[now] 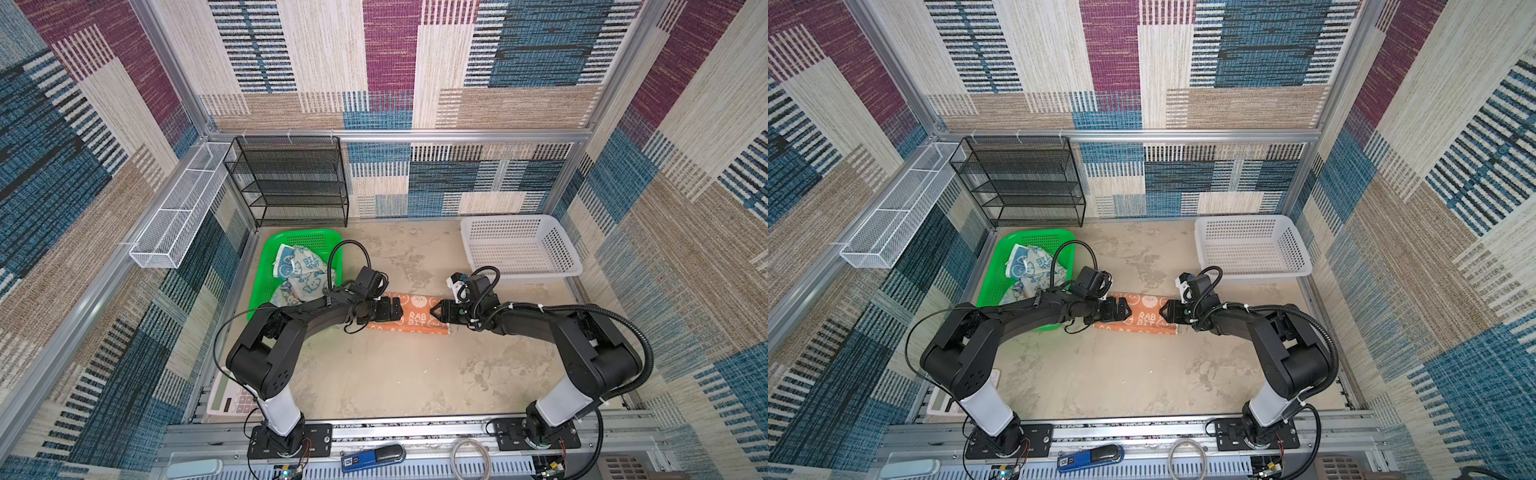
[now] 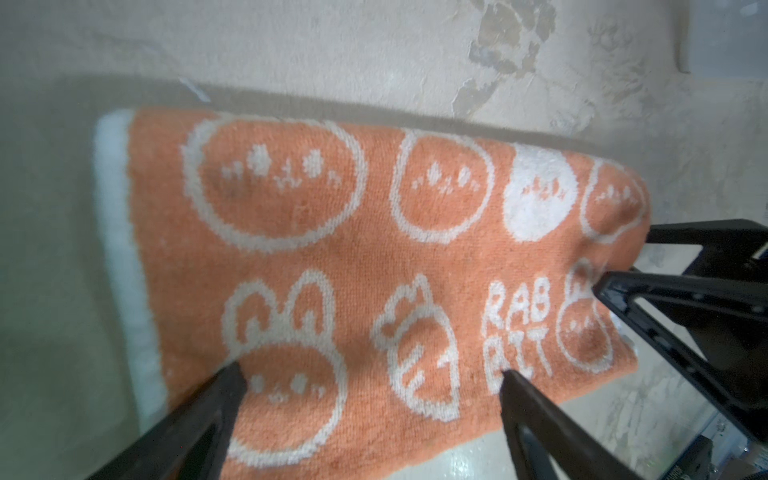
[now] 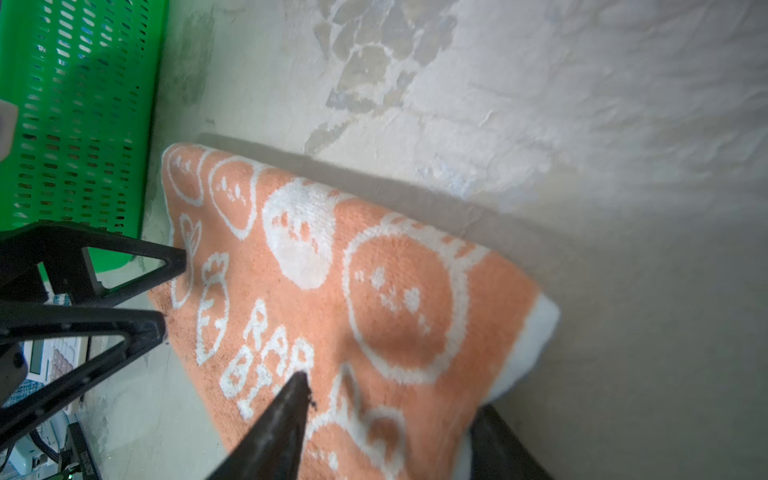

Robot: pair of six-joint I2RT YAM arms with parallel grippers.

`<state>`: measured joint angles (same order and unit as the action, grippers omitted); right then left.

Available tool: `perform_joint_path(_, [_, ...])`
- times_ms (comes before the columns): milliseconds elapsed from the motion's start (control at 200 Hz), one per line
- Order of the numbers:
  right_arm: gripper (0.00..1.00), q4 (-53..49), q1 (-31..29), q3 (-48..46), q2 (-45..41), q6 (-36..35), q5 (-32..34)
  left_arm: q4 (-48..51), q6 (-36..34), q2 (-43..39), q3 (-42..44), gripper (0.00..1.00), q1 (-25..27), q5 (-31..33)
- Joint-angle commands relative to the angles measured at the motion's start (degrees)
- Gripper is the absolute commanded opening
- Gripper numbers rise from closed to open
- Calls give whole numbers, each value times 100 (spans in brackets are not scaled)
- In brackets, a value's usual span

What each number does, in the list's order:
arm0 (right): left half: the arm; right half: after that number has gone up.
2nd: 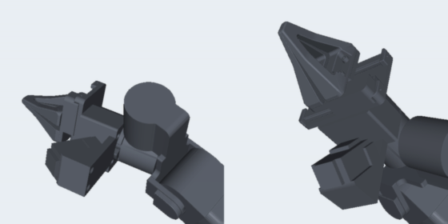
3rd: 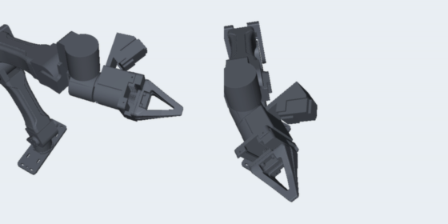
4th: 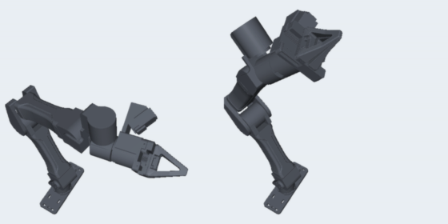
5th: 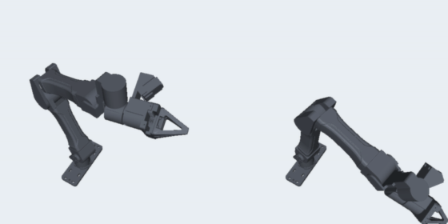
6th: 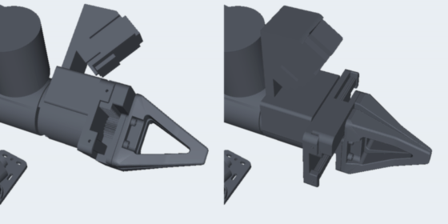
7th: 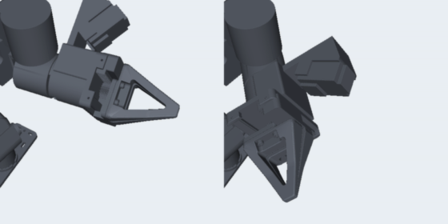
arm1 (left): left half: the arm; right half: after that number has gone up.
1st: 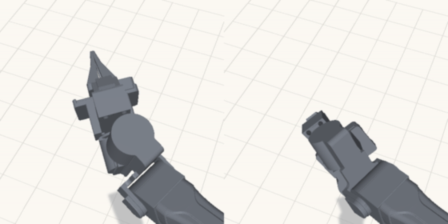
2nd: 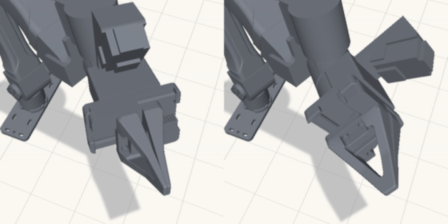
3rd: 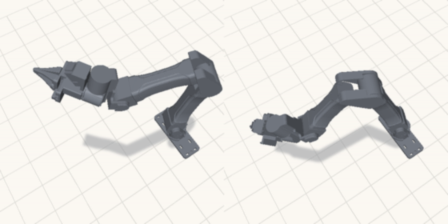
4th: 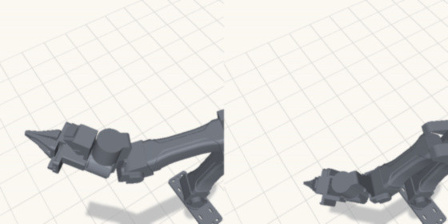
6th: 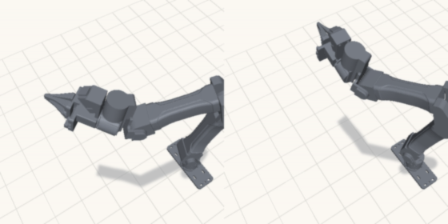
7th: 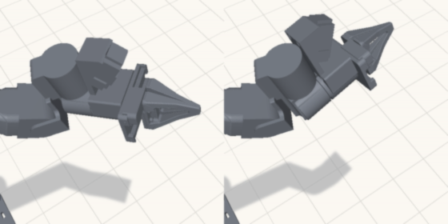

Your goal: Fold and stack the towels

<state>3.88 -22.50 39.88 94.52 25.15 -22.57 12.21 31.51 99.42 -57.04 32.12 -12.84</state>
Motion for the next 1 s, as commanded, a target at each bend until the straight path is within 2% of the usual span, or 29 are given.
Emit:
perform_joint_path(0, [39,-537,-20,30,166,192,24,4,17,91,76,99,-4,-65])
perform_joint_path(175, [8,-827,-1,586,306,35,12,41,-35,141,-18,99,-3,-32])
perform_joint_path(265, [1,-1265,80,1111,232,-181,66,192,-131,112,-290,99,-3,85])
perform_joint_path(571, [0,-2988,711,3489,357,-1097,183,662,-777,277,-1802,99,108,1019])
perform_joint_path(711, [0,-3429,1091,4274,499,-1322,90,754,-1006,667,-2668,99,218,939])
perform_joint_path(846, [0,-3662,1509,4805,665,-1759,-375,1103,-1296,1209,-3748,99,408,936])
perform_joint_path(992, [0,-3721,2003,5035,884,-2165,-681,1407,-1517,1742,-4675,99,514,905])
